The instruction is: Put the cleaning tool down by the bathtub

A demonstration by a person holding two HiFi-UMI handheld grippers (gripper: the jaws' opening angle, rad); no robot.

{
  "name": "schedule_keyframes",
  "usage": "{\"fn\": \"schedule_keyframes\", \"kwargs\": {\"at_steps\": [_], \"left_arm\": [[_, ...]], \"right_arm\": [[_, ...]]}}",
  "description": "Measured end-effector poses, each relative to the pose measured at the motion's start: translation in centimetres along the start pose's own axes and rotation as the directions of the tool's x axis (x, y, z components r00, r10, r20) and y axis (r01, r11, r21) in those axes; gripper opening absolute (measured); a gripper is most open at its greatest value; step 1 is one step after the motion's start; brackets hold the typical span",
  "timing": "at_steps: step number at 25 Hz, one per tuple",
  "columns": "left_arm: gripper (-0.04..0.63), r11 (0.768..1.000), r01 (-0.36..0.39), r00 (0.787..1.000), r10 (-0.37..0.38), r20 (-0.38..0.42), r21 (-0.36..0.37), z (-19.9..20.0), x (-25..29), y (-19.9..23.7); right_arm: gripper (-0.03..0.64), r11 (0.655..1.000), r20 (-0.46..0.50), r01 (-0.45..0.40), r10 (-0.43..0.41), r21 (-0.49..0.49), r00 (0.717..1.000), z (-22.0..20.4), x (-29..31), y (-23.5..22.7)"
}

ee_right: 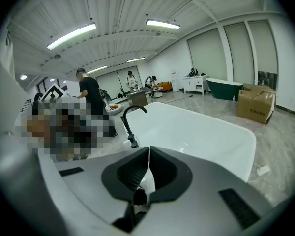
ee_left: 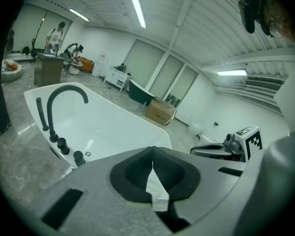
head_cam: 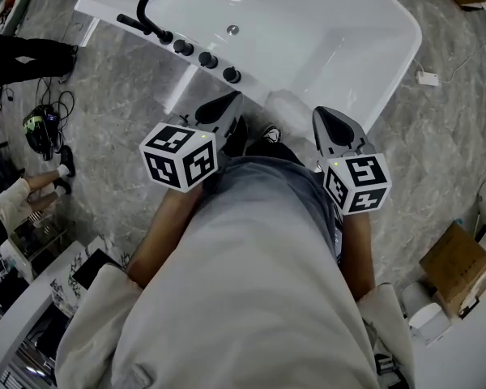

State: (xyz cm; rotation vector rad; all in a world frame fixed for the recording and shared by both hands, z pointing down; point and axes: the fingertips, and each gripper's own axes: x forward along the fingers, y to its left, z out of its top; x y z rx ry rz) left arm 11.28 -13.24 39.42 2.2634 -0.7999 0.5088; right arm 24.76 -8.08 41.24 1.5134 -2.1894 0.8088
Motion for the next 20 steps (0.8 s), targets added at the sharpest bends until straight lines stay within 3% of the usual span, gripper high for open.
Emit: {"fn": "schedule_keyframes", "kwargs": {"at_steps": [8, 13, 20], "left_arm": [[0.005, 1.000, 0.018, 0.998, -0.018, -0.062, 0.002, -1.7, 0.9, -0.4], [0.005, 0.998, 0.013, 0.996, -0.008, -0.093, 0.056, -2.0, 1.3, -0.9], [0.005, 0.998, 0.026, 0.992, -0.018, -0.127, 0.061, -2.6, 1.7, -1.1]], "right_arm": [[0.014, 0.997, -0.065, -0.049, 0.046, -0.054, 0.997, -1.5, 0.5, 1.2], [0.014, 0.991, -0.124, -0.097, 0.085, -0.092, 0.989, -2.5, 0.6, 1.9], [0.014, 0.995, -0.137, -0.095, 0.089, -0.038, 0.987, -2.8, 0.7, 1.4]]}}
